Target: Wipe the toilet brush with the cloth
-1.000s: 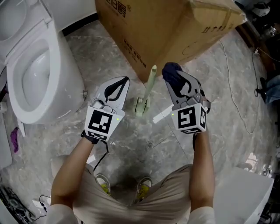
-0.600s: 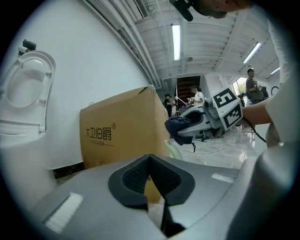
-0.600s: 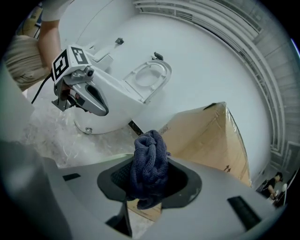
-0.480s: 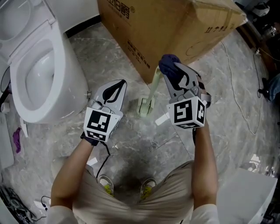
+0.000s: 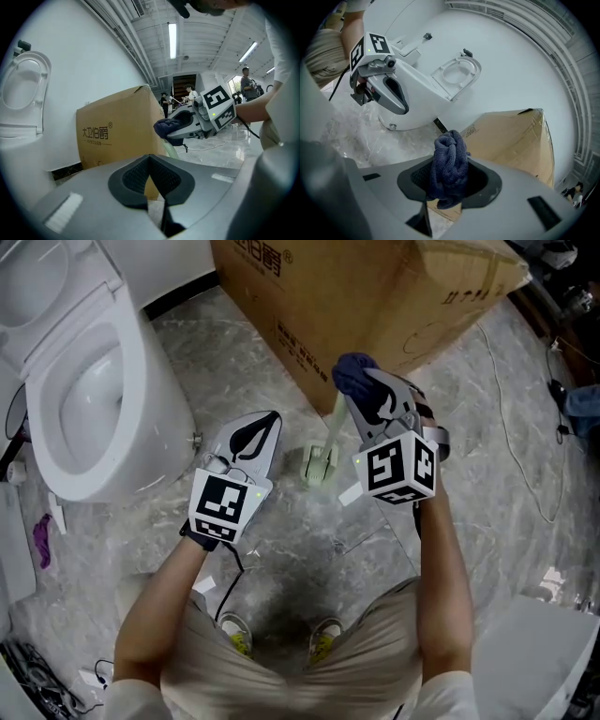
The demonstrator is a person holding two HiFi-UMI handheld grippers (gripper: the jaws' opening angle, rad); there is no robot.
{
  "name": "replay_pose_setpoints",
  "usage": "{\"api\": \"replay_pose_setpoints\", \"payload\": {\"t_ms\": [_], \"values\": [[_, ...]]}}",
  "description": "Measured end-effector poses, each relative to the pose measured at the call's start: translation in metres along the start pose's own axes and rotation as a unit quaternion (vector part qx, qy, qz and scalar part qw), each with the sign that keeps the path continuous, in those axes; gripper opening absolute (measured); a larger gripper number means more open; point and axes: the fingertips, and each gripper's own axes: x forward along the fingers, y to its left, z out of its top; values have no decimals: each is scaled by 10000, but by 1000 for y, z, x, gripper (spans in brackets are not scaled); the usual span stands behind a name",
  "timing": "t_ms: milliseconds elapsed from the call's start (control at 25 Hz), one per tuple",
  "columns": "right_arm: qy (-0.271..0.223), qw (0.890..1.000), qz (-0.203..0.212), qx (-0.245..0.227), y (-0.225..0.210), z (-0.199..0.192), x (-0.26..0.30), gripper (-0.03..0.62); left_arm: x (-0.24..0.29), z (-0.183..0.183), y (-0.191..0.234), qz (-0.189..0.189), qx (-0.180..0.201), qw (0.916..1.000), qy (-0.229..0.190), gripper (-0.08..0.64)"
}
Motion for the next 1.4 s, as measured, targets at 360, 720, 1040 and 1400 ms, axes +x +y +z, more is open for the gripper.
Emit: {"api": "replay_pose_setpoints", "payload": {"t_ms": [360, 720, 1040, 1400], "values": [[136, 9996, 216, -156, 17, -6, 0, 143, 2, -4, 0, -72, -2, 10000, 3, 0], [211, 9991, 247, -279, 22, -10, -6, 143, 6, -13, -1, -101, -29, 9999, 80, 0], [222, 9987, 314, -322, 29, -11, -7, 143, 9, -17, -3, -146, -21, 9998, 107, 0], [237, 9984, 474, -205, 35, -15, -10, 143, 11, -20, -5, -184, -7, 9997, 141, 0]]}}
